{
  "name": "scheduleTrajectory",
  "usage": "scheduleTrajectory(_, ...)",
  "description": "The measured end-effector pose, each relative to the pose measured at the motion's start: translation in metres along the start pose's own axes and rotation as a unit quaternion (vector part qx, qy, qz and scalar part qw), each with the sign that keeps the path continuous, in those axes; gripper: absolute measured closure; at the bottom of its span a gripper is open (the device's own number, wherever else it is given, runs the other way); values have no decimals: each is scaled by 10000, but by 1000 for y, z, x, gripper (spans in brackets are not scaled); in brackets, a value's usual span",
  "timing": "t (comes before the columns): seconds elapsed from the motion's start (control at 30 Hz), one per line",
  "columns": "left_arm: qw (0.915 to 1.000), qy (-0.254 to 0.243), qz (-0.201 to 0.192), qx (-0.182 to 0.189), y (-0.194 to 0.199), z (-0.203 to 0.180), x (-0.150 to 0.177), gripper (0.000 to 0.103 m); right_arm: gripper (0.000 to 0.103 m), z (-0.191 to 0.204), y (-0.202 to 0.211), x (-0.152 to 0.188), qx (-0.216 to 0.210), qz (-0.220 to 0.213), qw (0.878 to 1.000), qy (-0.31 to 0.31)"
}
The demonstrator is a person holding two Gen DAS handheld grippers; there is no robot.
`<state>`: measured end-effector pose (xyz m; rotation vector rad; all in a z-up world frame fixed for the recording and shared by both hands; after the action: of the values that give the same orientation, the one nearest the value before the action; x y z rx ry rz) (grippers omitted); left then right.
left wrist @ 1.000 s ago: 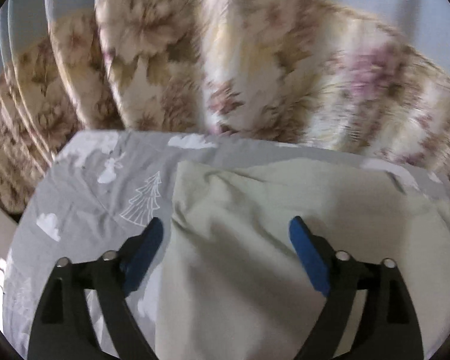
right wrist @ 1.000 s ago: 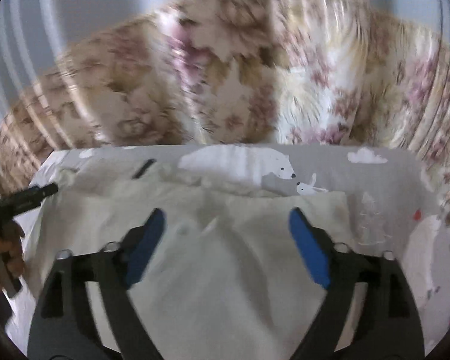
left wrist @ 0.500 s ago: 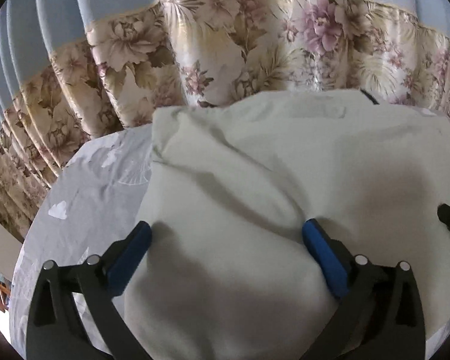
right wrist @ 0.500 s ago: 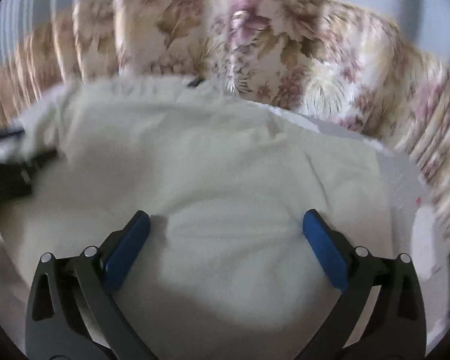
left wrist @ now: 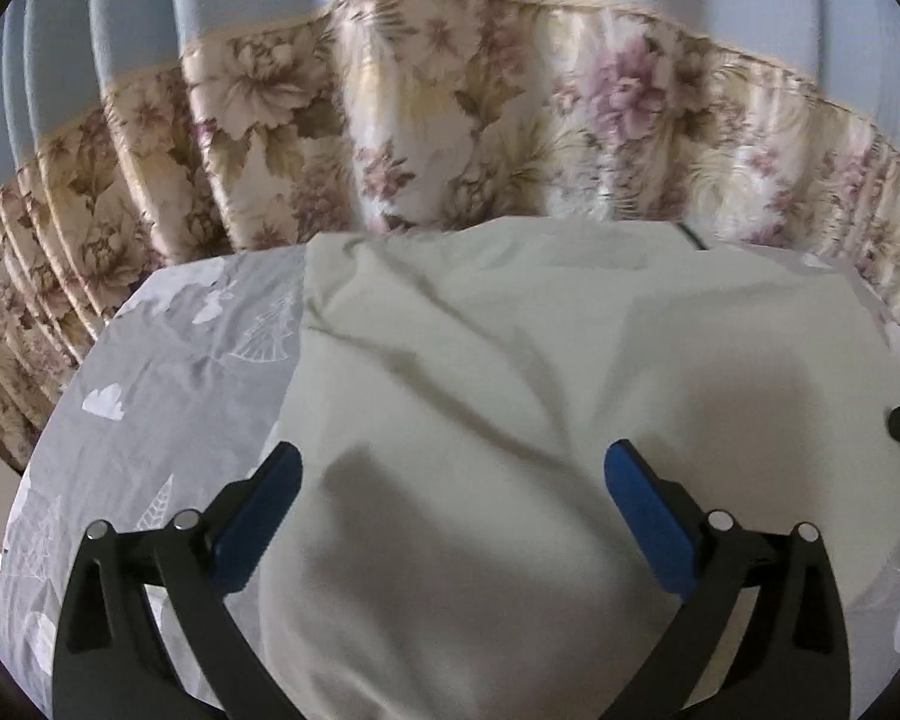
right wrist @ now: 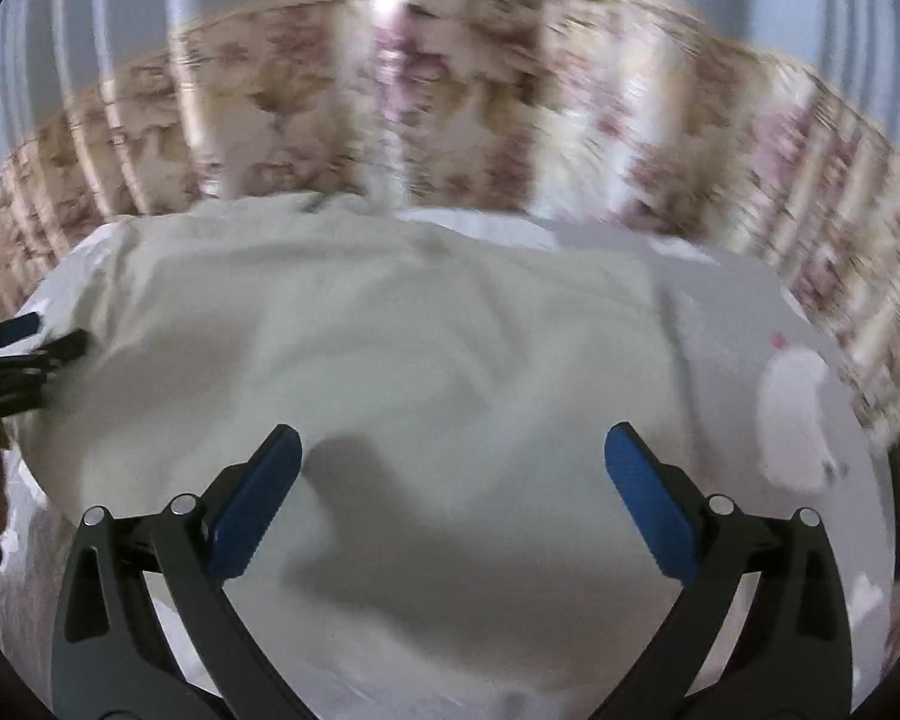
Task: Fold large clothes
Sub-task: 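Press the folded coat flat with both open grippers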
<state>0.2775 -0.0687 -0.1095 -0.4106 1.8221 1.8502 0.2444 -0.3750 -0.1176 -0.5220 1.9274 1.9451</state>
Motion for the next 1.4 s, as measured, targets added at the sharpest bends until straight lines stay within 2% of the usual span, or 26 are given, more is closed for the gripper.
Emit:
scheduleTrajectory(0.1,9999,-102,-16,30,5,-20,-3,2,3,-9,-7,2,56,106,9999,-54)
scheduleTrajectory(0.27,9994,-76,326,-125,-19,-32,5,2,3,-2,-26,6,334,346,9985,248)
scheduleTrajectory(0.5,9994,-143,238,-216,-33,-29,12,1,3,-8,-42,9,-153,544,9984,71)
scheduleTrajectory(0.6,9998,-156,137,67,-17,-30,9,3,3,-16,-24,8,-311,497,9982,-81)
scheduleTrajectory(0.7,9997,-171,-6,199,4,-36,1,3,3,-25,3,12,-25,228,9997,101)
scheduleTrajectory(0.77,9993,-205,6,321,14,-44,-5,3,3,-32,18,25,18,141,9994,320)
scheduleTrajectory(0.87,9985,-217,102,490,17,-61,-10,3,3,-41,28,48,-162,247,9990,343)
scheduleTrajectory(0.97,9979,-232,225,555,9,-78,-7,3,3,-48,29,72,-513,437,9977,26)
scheduleTrajectory(1.03,9973,-255,306,618,4,-88,-3,3,3,-51,29,88,-410,478,9979,-132)
scheduleTrajectory(1.13,9968,-326,373,625,-2,-98,1,3,3,-50,26,103,-260,520,9983,84)
scheduleTrajectory(1.23,9970,-304,407,586,-8,-98,-1,3,3,-49,14,111,208,663,9967,422)
scheduleTrajectory(1.3,9968,-231,477,595,-13,-96,-3,2,3,-48,5,106,466,648,9955,512)
scheduleTrajectory(1.4,9962,-98,580,643,-20,-89,-4,2,3,-51,-6,91,559,522,9964,356)
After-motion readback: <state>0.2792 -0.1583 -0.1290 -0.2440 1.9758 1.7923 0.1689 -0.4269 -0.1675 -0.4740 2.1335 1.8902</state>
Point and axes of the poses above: each gripper's, at about its wrist camera, not at the fingertips, and y roughly against the way its jaws point, z to its left, x to its underside, the point moved 7 cm from there along -y, roughly the way its jaws point, and after that the axes turned 14 degrees about z, right-handed, at the moved point
